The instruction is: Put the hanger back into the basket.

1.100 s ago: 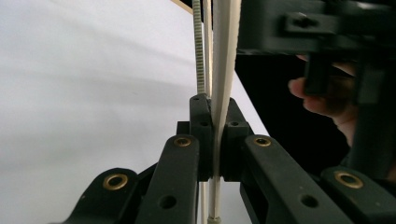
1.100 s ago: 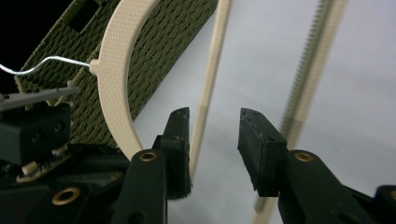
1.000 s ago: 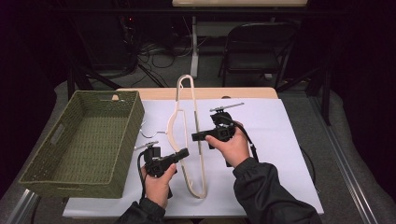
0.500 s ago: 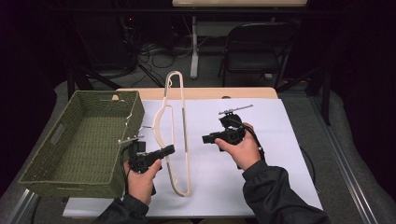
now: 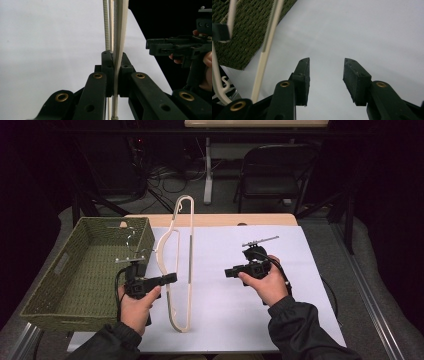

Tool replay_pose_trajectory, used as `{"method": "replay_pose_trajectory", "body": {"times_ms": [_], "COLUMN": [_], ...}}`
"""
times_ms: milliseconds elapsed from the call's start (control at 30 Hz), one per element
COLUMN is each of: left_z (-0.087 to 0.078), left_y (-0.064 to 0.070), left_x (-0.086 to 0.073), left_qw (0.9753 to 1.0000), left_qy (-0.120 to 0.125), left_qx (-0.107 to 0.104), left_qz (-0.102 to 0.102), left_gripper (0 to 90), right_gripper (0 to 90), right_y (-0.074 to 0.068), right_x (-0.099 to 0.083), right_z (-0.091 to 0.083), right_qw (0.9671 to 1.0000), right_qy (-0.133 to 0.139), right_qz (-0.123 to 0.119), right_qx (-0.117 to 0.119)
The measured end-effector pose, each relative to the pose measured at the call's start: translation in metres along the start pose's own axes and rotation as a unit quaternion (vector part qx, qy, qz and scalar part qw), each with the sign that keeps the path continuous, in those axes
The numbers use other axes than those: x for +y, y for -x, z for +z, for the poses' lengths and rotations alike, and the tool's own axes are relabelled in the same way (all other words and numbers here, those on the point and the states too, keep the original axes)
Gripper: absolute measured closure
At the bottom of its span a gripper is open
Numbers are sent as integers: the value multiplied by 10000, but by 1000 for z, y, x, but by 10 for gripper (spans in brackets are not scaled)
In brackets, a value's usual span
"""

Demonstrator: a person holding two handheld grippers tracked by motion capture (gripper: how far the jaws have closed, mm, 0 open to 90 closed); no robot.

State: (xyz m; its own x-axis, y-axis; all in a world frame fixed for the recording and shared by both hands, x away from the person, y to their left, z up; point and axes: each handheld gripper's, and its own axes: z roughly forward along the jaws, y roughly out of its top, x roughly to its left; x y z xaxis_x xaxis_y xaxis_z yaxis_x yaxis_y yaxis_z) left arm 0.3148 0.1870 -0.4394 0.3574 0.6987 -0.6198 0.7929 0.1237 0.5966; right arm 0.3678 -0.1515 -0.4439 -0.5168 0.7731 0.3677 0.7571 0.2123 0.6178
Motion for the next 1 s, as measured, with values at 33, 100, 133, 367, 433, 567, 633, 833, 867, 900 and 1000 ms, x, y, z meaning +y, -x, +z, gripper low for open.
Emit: {"method": "replay_pose_trajectory", "body": {"times_ms": [33,100,133,367,433,567,633,833,867,900,1000], "left_z": [-5,-14,-19,-39,-40,-40,-39,-31,-30,-30,-29], "left_y": [1,2,2,1,1,2,4,14,16,17,21], "left_x": [2,7,10,26,28,31,34,45,46,47,50], "left_qw": [10000,10000,10000,9999,9996,9985,9971,9858,9836,9816,9767], "left_qy": [-44,-50,-53,-99,-140,-370,-612,-1345,-1447,-1540,-1758], "left_qx": [-5,-42,-31,93,211,346,333,614,644,660,663], "left_qz": [-6,-64,-73,2,117,217,308,798,865,912,1036], "left_gripper": [870,870,870,870,870,870,870,870,870,870,870], "right_gripper": [563,559,558,553,552,550,550,548,548,549,549], "right_y": [0,2,2,11,12,13,14,16,16,17,17], "right_x": [-1,-3,-4,-9,-10,-12,-12,-14,-14,-15,-15], "right_z": [0,-2,-2,-5,-5,-5,-5,-7,-8,-8,-8], "right_qw": [10000,10000,10000,9999,9998,9997,9998,9997,9997,9997,9997], "right_qy": [56,-45,-14,-95,-103,-134,-121,-126,-136,-145,-109], "right_qz": [-8,-38,-17,66,81,42,44,59,49,47,56], "right_qx": [-13,-46,-49,-128,-129,-176,-181,-185,-197,-203,-215]}}
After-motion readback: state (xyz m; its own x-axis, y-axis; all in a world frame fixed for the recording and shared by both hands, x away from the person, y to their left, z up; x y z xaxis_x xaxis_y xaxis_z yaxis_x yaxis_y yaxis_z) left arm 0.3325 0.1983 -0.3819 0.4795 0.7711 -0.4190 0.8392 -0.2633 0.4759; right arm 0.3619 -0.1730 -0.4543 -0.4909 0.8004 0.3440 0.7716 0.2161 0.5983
